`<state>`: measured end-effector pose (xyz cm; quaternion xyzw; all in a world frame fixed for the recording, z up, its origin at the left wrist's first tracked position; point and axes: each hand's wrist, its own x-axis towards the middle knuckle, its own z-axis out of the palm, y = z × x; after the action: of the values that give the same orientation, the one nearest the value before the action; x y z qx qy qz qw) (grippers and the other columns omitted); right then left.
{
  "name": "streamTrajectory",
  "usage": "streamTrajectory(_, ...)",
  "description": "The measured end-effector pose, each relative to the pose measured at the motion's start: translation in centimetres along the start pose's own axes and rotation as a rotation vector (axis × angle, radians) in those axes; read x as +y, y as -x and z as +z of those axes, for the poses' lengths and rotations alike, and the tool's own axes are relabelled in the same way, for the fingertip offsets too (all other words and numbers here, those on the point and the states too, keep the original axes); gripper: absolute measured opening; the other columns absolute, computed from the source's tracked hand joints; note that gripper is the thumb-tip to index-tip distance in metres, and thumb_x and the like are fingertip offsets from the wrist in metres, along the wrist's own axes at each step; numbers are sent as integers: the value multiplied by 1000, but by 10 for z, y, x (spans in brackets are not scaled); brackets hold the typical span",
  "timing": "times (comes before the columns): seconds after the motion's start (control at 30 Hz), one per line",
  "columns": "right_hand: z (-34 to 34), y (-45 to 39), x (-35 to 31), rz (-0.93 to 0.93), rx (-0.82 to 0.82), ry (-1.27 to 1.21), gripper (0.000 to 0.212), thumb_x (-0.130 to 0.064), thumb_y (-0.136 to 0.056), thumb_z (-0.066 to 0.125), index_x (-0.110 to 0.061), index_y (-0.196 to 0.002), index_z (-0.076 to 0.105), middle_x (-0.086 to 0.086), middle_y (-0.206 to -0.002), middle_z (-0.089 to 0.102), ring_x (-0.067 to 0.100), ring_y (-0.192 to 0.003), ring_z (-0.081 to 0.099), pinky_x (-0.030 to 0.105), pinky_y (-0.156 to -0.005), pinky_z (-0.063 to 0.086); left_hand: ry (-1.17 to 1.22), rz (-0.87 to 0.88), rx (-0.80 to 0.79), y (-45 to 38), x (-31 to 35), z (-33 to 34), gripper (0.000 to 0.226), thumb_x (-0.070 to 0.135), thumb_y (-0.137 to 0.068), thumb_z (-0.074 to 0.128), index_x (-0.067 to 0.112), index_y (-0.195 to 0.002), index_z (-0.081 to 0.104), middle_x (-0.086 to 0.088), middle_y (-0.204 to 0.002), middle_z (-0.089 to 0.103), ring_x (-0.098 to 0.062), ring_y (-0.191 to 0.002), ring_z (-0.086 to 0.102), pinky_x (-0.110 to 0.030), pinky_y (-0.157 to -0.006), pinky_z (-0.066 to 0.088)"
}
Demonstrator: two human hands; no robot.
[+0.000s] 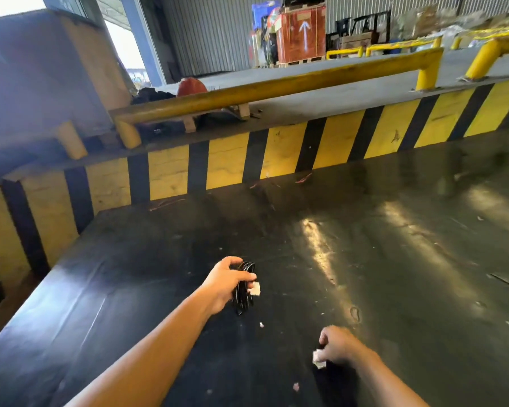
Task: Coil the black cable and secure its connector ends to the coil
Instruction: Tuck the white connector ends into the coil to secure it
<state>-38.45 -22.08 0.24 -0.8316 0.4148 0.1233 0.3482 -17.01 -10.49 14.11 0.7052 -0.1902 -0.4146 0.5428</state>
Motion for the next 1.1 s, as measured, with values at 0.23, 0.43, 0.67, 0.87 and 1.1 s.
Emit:
streamTrajectory(0.23,6,1,-6,0,61,-5,18,-26,-68,67,-23,-60,50,0,-82,62,19,-72,58,23,-47,38,-69,86,-87,-4,-12,2,61,-3,-85,64,35,-129,46,-14,-83,65,-20,-71,67,-42,-80,53)
streamTrajectory(0.43,-58,5,-41,-221,253,-507,17,-13,-79,73,-16,-72,58,-2,-56,61,3,-44,54,15,-45,40,-179,199,-128,7,14,16,54,-2,-88,60,33,-128,52,-13,-83,61,-15,-69,65,-30,-75,50)
streamTrajectory(0.67,-174,41,-124,-585,448,-896,13,-7,-84,69,-18,-87,65,-1,-65,67,4,-47,60,15,-47,47,2,288,-275,16,76,28,19,29,-92,61,18,-97,75,-2,-76,67,-12,-62,60,-26,-65,51)
streamTrajectory(0.87,-185,54,-136,-581,471,-792,8,-12,-83,70,-9,-87,64,8,-75,63,9,-61,58,15,-52,47,-46,363,-302,26,91,37,22,26,-95,57,11,-103,71,-4,-83,68,-14,-67,61,-24,-62,50)
streamTrajectory(1.1,-192,70,-149,-704,869,-320,16,-19,-80,74,-17,-95,70,-4,-85,60,10,-64,57,11,-62,44,-98,458,-220,29,111,35,18,22,-94,59,17,-88,75,-2,-73,68,-11,-60,60,-20,-56,50)
